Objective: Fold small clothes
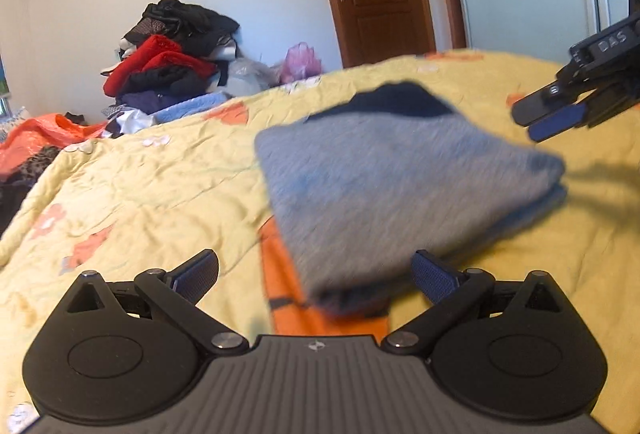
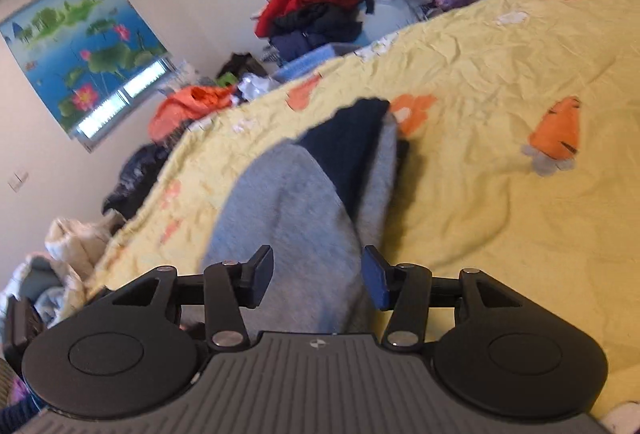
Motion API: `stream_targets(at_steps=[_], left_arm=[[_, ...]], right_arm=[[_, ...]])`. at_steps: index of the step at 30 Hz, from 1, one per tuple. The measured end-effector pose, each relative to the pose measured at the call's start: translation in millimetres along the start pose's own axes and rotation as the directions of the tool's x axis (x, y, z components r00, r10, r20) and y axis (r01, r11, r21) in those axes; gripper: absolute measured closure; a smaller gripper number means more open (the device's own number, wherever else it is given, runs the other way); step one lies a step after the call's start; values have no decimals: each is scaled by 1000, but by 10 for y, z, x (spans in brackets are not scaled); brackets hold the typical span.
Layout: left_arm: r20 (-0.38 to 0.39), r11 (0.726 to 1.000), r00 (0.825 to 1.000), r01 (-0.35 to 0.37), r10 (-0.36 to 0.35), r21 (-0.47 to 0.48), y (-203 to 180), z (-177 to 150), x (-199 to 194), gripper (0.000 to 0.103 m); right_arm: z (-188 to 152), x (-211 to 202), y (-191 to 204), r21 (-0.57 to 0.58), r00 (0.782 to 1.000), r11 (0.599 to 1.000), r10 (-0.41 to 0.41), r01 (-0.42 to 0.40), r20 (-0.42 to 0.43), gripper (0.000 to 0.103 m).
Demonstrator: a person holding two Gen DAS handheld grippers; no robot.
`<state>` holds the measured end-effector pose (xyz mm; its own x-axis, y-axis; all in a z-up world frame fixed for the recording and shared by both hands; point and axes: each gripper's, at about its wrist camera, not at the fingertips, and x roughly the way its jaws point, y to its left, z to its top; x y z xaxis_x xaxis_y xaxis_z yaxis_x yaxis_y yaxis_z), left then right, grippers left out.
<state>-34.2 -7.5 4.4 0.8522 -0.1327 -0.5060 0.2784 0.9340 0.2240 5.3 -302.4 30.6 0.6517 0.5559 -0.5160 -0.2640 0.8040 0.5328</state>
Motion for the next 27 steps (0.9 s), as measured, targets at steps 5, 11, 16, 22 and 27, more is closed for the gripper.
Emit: stream_targets(at_steps=[5,11,16,22,27], left_arm=[[-36,1000,999,6,-6,-23,34,23,97,51],[-55,993,998,6,-13,-119,178,-13,105,93],[-68,992,998,3,-11,-128,168,-44,141,93],[-66,985,997,28,-40,-171,222,-58,150,93],[-65,980,996,44,-58,-193,249,-69,141,93]], right_arm=[[-158,275,48,-49,995,998,-43,39,-86,73],[-155,96,127,-79,996,997,15,-22,-88,86],[-212,188,7,-116,990,993,-22,6,-141,89],[328,31,-33,-5,997,997,74,-74,31,35],[935,478,-127,12,993,999,-50,49,111,38]])
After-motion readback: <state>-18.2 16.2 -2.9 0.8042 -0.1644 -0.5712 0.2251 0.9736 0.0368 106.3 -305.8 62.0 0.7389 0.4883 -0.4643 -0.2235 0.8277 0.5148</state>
